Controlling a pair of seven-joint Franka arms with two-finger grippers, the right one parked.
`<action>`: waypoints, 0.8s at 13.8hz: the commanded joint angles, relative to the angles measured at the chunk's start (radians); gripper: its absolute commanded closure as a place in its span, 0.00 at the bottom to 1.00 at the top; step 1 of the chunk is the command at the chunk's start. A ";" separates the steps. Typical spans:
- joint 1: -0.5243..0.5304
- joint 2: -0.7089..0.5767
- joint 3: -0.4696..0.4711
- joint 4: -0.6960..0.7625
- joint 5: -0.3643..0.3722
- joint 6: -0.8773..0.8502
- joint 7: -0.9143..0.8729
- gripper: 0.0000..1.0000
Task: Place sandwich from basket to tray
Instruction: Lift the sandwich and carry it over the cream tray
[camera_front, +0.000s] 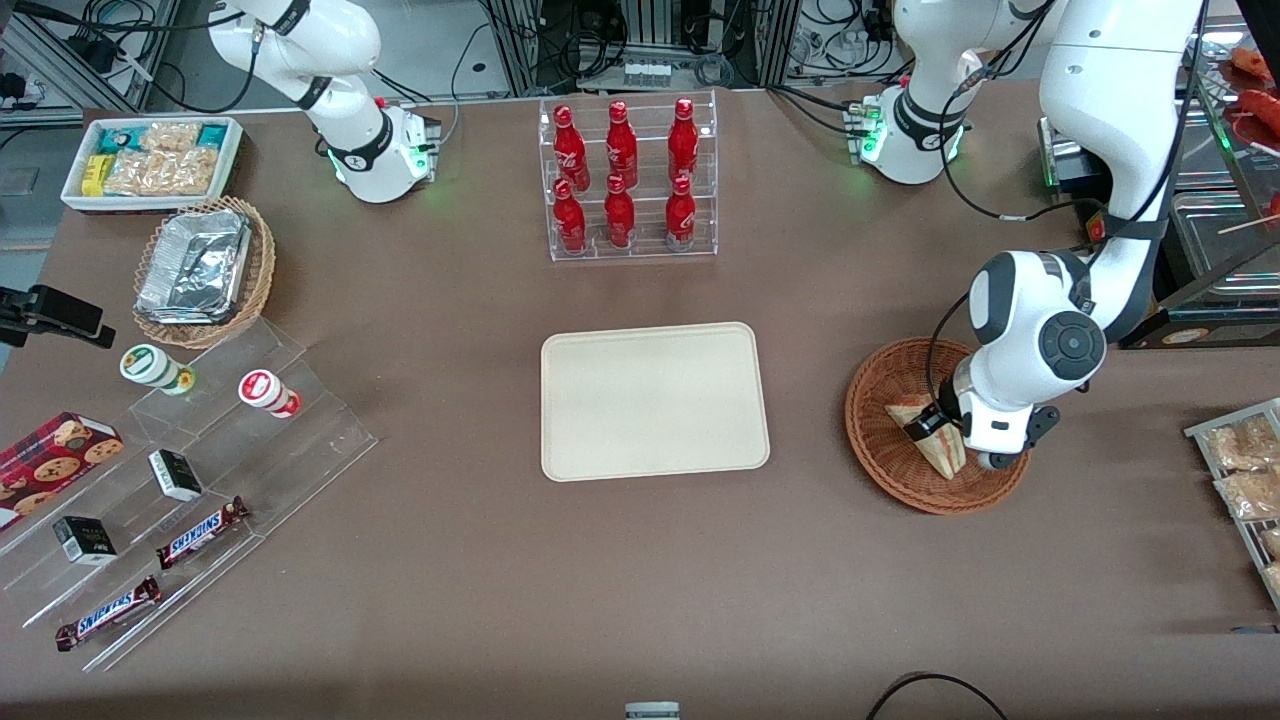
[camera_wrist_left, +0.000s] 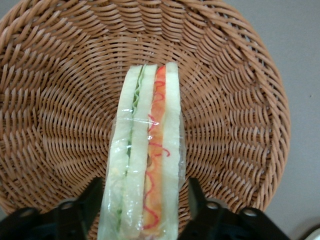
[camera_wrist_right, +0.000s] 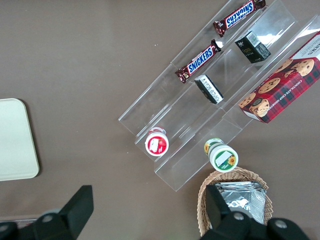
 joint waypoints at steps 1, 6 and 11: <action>-0.011 -0.037 0.007 -0.013 -0.015 -0.063 -0.011 1.00; -0.037 -0.065 0.005 0.111 -0.007 -0.267 -0.001 1.00; -0.131 -0.047 -0.008 0.245 0.002 -0.373 0.074 1.00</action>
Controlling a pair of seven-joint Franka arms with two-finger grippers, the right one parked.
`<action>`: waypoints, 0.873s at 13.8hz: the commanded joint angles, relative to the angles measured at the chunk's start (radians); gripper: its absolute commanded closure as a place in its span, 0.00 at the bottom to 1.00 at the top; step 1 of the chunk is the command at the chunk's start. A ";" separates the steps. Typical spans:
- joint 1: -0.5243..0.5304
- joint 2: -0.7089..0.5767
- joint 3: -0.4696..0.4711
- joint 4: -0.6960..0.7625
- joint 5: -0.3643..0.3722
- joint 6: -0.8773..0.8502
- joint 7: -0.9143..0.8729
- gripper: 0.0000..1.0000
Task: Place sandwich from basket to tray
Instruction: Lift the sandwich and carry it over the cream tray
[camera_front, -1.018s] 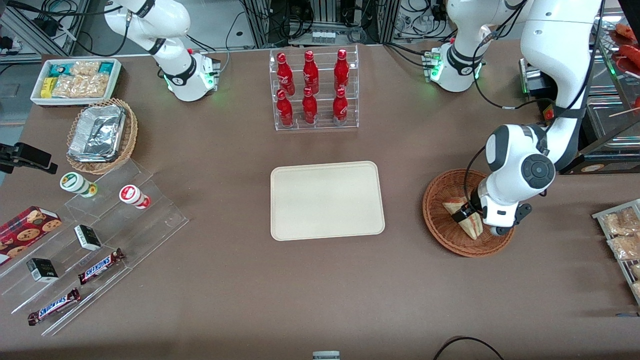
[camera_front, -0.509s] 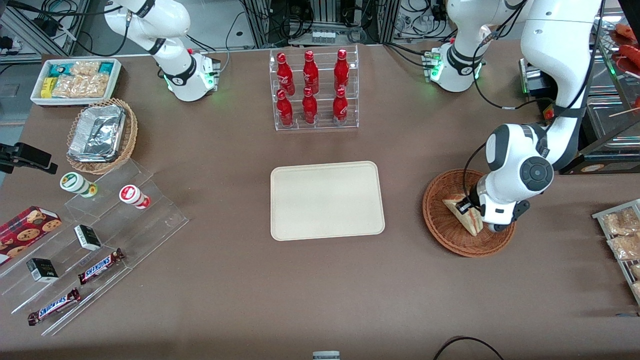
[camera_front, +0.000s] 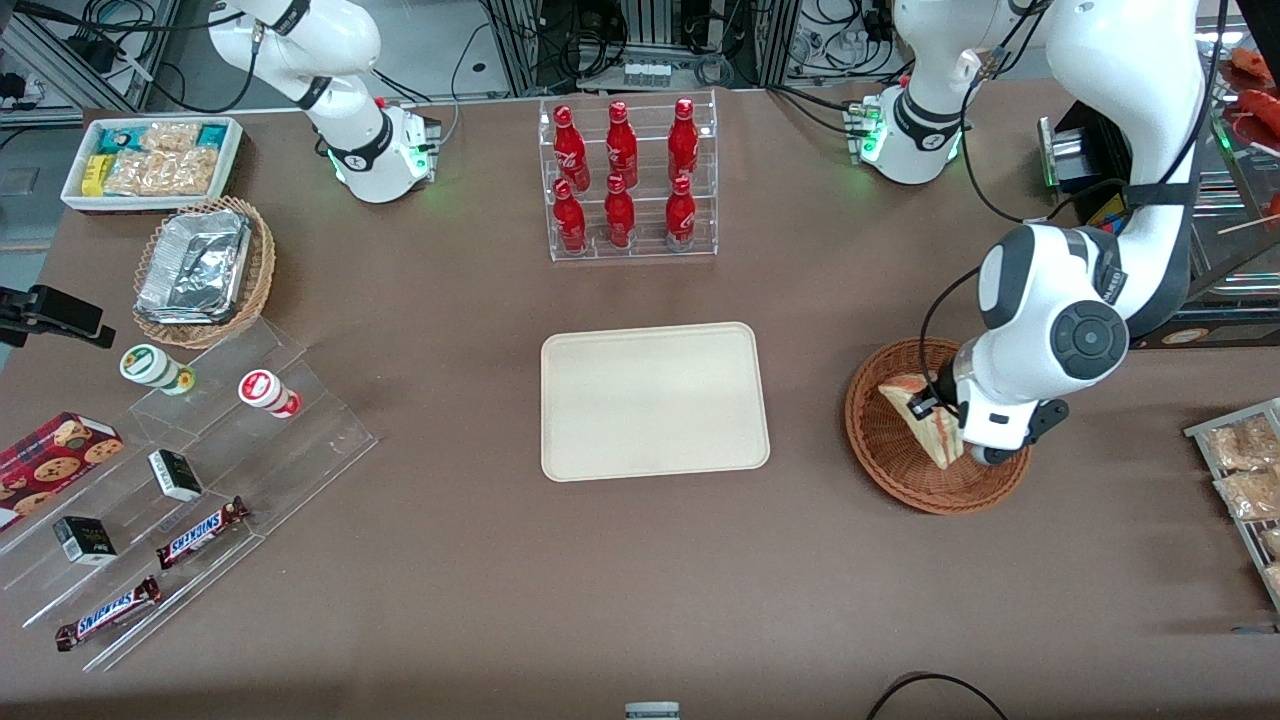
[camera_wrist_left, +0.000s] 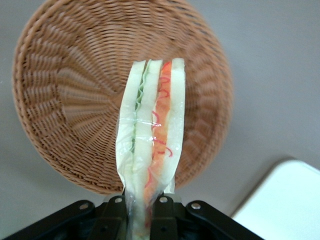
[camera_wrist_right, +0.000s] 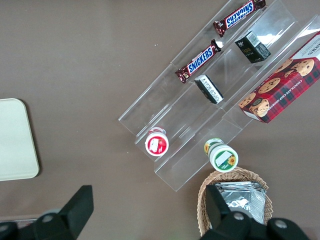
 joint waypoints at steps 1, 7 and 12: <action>-0.097 0.034 0.004 0.063 0.000 -0.038 0.035 1.00; -0.318 0.273 0.004 0.335 -0.014 -0.034 -0.040 1.00; -0.474 0.462 0.003 0.555 -0.020 -0.034 -0.224 1.00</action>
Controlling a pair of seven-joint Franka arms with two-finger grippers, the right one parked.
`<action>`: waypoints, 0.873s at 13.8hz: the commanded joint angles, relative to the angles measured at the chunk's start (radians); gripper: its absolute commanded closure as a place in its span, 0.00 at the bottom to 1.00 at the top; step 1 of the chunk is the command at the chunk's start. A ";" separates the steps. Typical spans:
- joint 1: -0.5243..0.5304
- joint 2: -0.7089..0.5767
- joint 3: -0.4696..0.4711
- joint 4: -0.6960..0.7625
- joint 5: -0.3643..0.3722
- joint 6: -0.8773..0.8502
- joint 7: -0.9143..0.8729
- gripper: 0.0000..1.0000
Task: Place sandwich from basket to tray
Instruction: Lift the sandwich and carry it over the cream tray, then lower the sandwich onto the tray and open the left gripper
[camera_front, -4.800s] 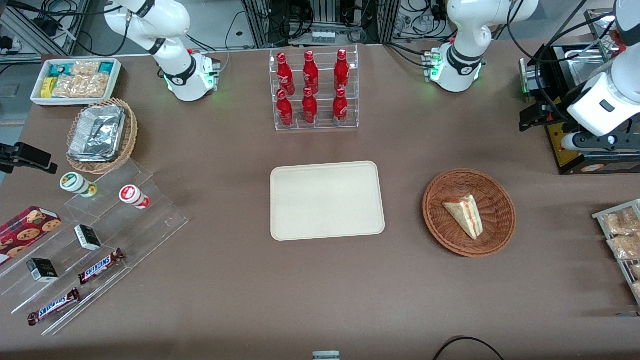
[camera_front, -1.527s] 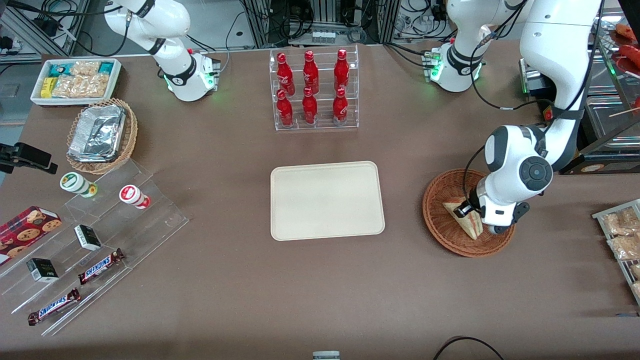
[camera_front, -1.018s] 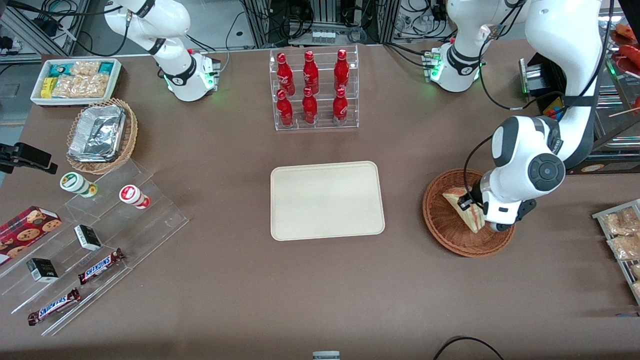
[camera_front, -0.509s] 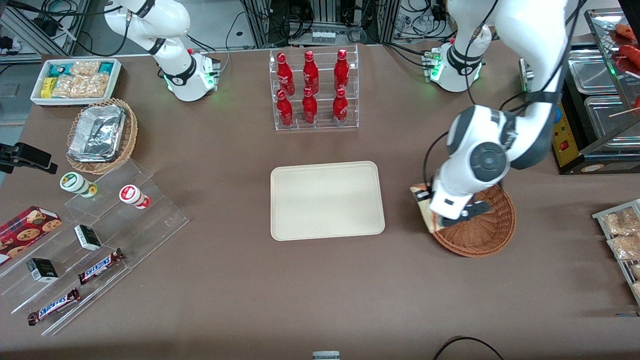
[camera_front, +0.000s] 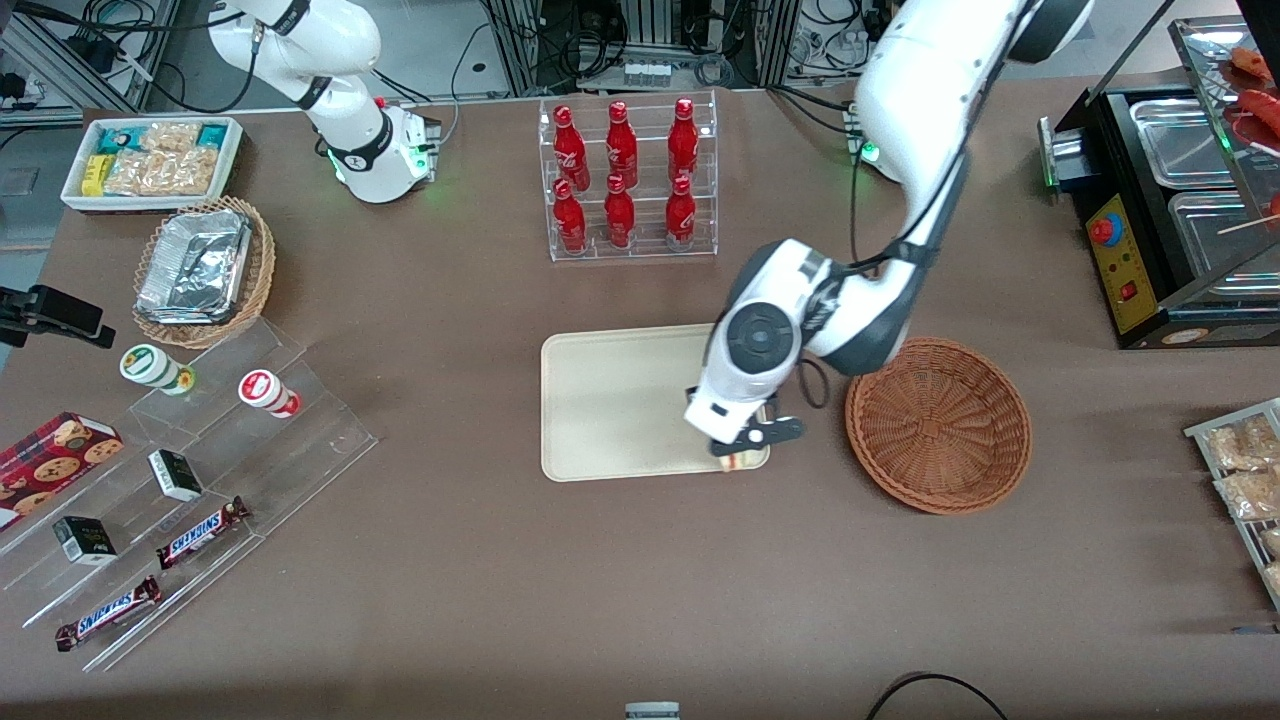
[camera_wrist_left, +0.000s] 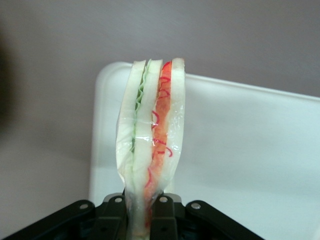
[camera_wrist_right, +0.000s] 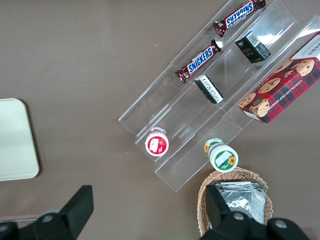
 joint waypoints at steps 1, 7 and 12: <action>-0.067 0.110 0.013 0.160 -0.041 -0.026 -0.080 1.00; -0.119 0.170 0.013 0.225 -0.067 -0.026 -0.129 1.00; -0.121 0.181 0.010 0.217 -0.113 -0.049 -0.143 1.00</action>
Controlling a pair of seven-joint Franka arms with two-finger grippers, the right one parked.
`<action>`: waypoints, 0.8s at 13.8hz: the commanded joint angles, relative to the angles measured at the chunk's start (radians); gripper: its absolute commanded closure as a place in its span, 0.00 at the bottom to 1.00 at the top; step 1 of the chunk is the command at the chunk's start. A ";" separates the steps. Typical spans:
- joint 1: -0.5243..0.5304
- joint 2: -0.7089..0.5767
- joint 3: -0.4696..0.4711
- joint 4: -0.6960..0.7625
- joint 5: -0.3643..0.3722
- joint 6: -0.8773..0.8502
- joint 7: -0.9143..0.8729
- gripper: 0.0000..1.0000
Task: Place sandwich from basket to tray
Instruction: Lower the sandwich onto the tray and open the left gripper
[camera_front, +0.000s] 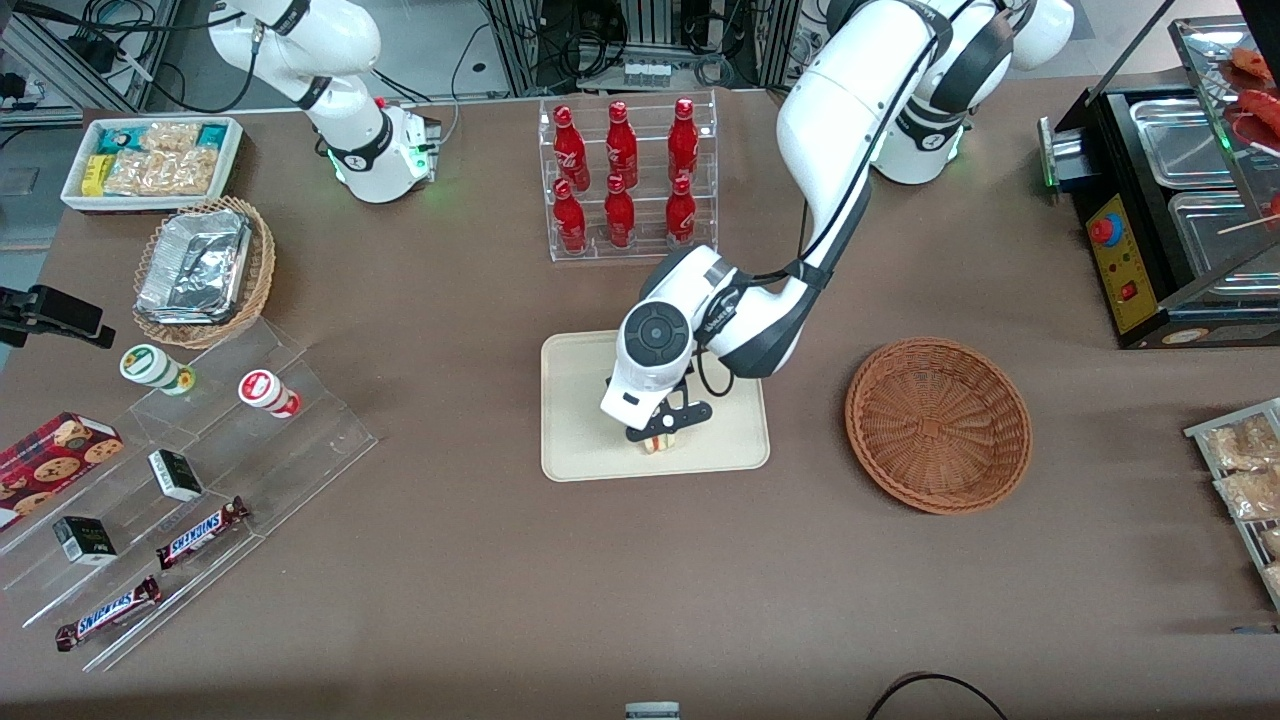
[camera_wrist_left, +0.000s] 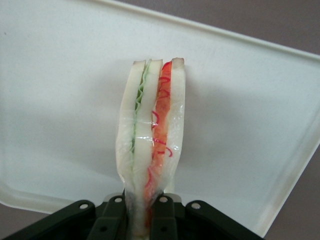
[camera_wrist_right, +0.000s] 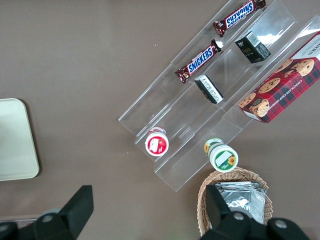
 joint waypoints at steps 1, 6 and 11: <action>-0.018 0.022 0.008 0.037 -0.023 -0.034 -0.031 1.00; -0.027 0.036 0.011 0.041 -0.018 -0.034 -0.048 0.00; -0.010 -0.051 0.016 0.099 -0.023 -0.119 -0.048 0.00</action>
